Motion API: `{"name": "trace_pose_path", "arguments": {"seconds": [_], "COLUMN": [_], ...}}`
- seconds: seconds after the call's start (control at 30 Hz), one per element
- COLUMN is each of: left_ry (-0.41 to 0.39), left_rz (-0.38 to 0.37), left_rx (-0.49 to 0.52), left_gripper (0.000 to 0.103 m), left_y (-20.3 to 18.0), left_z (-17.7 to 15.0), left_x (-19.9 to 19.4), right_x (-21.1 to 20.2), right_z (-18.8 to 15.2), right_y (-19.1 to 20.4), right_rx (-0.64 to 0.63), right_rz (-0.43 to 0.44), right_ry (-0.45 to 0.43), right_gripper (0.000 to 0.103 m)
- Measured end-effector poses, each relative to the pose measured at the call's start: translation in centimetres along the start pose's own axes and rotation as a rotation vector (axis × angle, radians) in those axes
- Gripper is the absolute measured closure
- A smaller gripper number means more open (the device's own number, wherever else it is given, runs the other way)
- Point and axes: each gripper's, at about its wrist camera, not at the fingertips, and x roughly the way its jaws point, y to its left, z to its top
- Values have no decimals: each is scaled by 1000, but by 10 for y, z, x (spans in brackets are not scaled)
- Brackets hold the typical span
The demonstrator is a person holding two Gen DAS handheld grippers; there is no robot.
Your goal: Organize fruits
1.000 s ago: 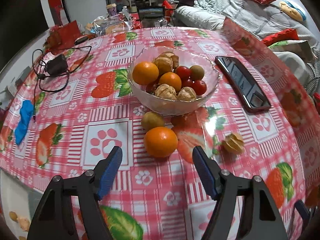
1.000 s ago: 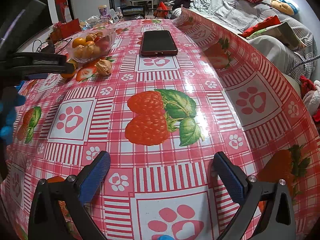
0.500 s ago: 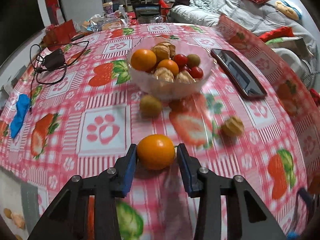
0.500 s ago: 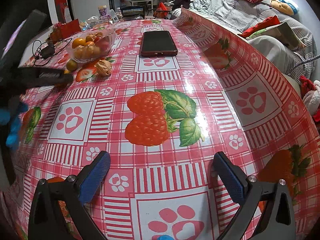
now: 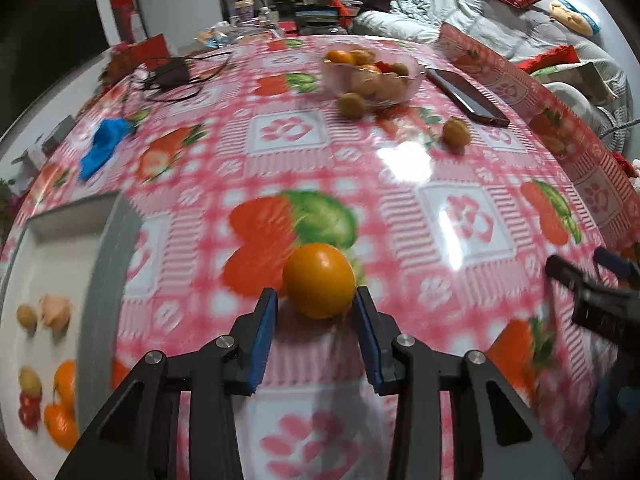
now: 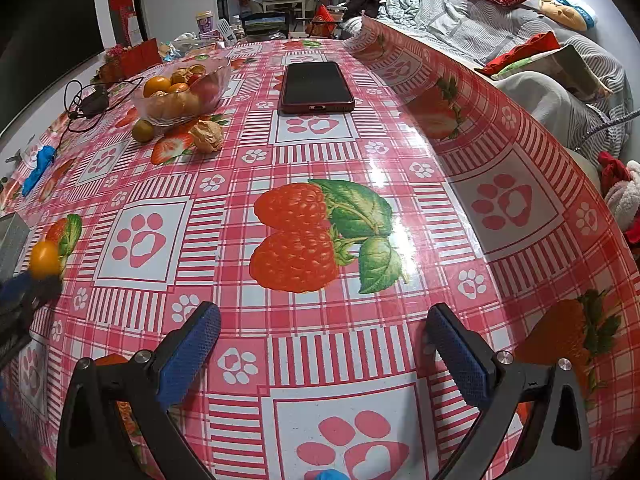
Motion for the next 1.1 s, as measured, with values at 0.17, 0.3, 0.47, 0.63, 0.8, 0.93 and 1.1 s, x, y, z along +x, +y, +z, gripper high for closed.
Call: {"name": "trace_pose_path", "arguments": {"seconds": [0.17,0.3,0.47,0.63,0.8,0.93,1.1], "left_ry": [-13,-39,-33,-44,-45,-49,-51], "left_rz": [8,-10,-13,-11,-11,-11,-11], "left_rx": [-35,-46,-56,-55,-55,-53,-53], "left_gripper": [26,16,1,1,1,1,1], "left_y": [19,27,28,27,27,27,27], "left_z": [-13,-20,-23,-25,-25,-26,-26], "left_x": [-3,-2,1,1,1,0,0], "right_x": [0,0,0,0,0,0,0], "right_z": [0,0,0,0,-1,0,1], "right_y": [0,0,0,0,1,1,0], "right_rx": [0,0,0,0,0,2,3], "right_rz": [0,0,0,0,0,-1,-2], "right_ry": [0,0,0,-1,-1,-2,-2], "right_gripper": [0,0,0,0,0,0,0]}}
